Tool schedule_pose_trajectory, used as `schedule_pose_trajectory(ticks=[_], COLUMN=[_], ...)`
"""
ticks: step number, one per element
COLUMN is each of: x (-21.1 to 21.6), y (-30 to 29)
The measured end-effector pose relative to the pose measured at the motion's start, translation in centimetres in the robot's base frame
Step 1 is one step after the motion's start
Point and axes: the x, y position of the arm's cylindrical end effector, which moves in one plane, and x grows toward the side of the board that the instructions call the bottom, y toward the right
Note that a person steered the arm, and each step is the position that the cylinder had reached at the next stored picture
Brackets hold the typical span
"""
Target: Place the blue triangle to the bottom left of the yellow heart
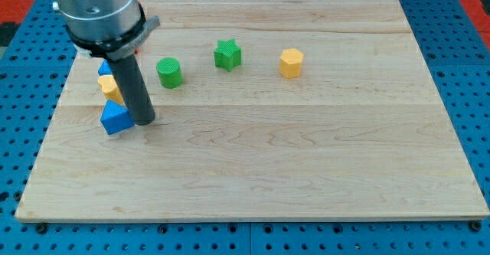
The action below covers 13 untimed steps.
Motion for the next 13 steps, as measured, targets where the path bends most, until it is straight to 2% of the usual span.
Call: schedule_pose_trajectory(ticks=[1, 2, 3, 4, 5, 7, 8, 9, 11, 12, 13], x=[0.2, 3.1, 3.5, 3.4, 1.0, 0.9, 1.0, 2.3, 2.0, -0.9, -1.7], y=[-0.5, -6.7, -8.0, 1.3, 4.9, -5.0, -8.4, -8.6, -17.0, -17.0, -17.0])
